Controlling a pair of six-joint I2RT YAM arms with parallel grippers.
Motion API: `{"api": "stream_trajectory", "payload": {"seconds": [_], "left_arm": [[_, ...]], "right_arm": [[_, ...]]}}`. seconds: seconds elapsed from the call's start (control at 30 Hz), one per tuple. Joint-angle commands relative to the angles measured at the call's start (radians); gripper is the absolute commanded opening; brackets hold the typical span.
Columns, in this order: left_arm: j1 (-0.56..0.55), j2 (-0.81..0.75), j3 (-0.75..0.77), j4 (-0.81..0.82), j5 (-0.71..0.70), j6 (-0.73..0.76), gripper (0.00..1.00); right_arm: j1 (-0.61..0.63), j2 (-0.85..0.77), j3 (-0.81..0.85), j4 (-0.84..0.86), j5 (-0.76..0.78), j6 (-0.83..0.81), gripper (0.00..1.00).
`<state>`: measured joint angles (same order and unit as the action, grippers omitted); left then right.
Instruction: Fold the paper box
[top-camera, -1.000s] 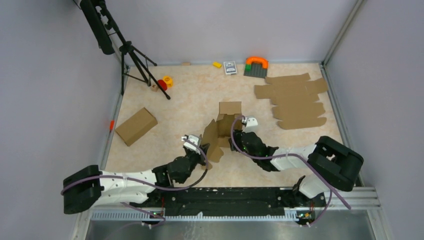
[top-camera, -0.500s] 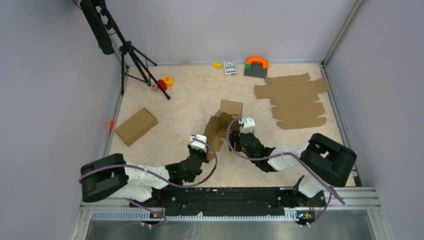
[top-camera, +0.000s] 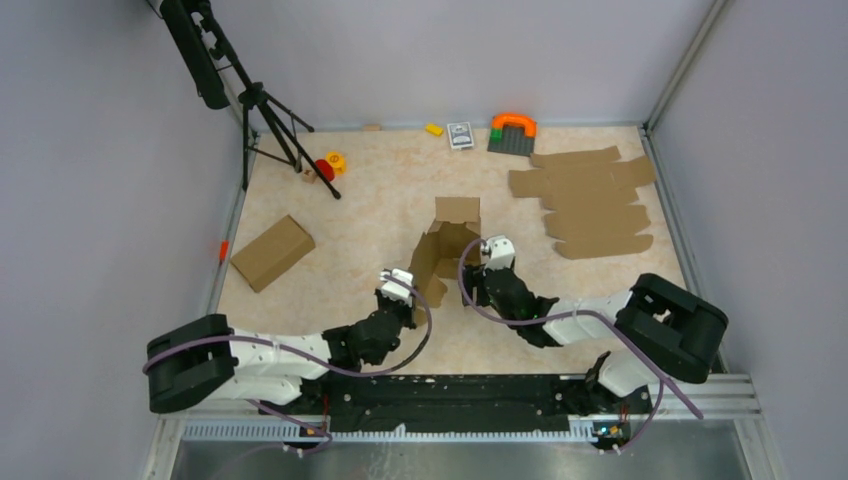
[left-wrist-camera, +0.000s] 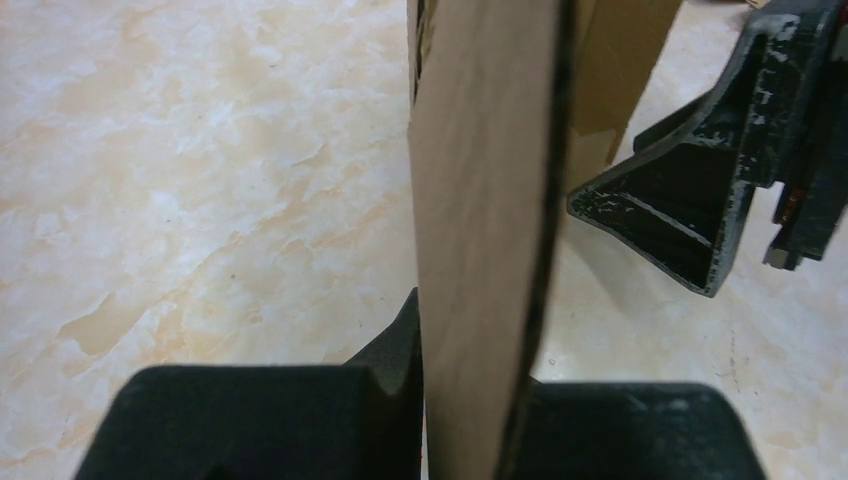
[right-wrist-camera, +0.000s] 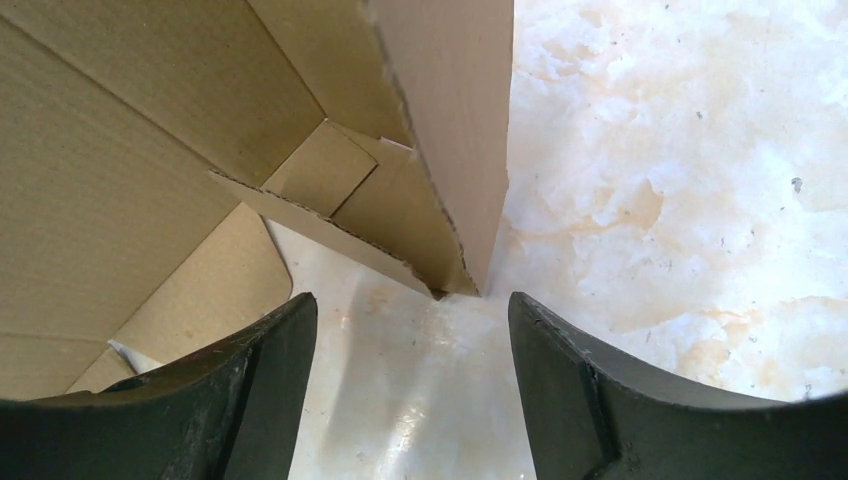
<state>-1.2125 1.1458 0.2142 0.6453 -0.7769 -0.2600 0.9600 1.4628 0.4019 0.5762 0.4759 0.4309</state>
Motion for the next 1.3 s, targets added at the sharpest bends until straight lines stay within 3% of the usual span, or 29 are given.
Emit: {"api": "stream_trajectory", "payload": {"seconds": [0.0,0.13,0.37,0.53,0.73,1.0,1.27], "left_arm": [[-0.002,-0.025,0.011,-0.088,0.089,0.008,0.0],[-0.002,-0.036,0.022,-0.128,0.104,0.021,0.0],[-0.002,-0.069,0.045,-0.206,0.131,0.043,0.0],[-0.002,-0.08,0.056,-0.241,0.14,0.03,0.0],[-0.002,-0.065,0.068,-0.256,0.131,0.027,0.0],[-0.002,-0.06,0.078,-0.269,0.123,0.03,0.0],[-0.002,-0.058,0.064,-0.243,0.147,0.038,0.0]], "right_arm": [[0.005,-0.024,-0.008,0.056,-0.003,-0.09,0.69],[0.0,-0.013,-0.027,0.134,-0.066,-0.159,0.68],[-0.002,0.036,0.001,0.154,-0.047,-0.189,0.69],[-0.042,0.042,-0.057,0.257,-0.052,-0.133,0.83],[-0.094,-0.019,-0.142,0.324,-0.167,-0.104,0.9],[-0.157,0.011,-0.116,0.378,-0.309,-0.215,0.9],[-0.182,0.153,-0.035,0.442,-0.405,-0.308,0.88]]}}
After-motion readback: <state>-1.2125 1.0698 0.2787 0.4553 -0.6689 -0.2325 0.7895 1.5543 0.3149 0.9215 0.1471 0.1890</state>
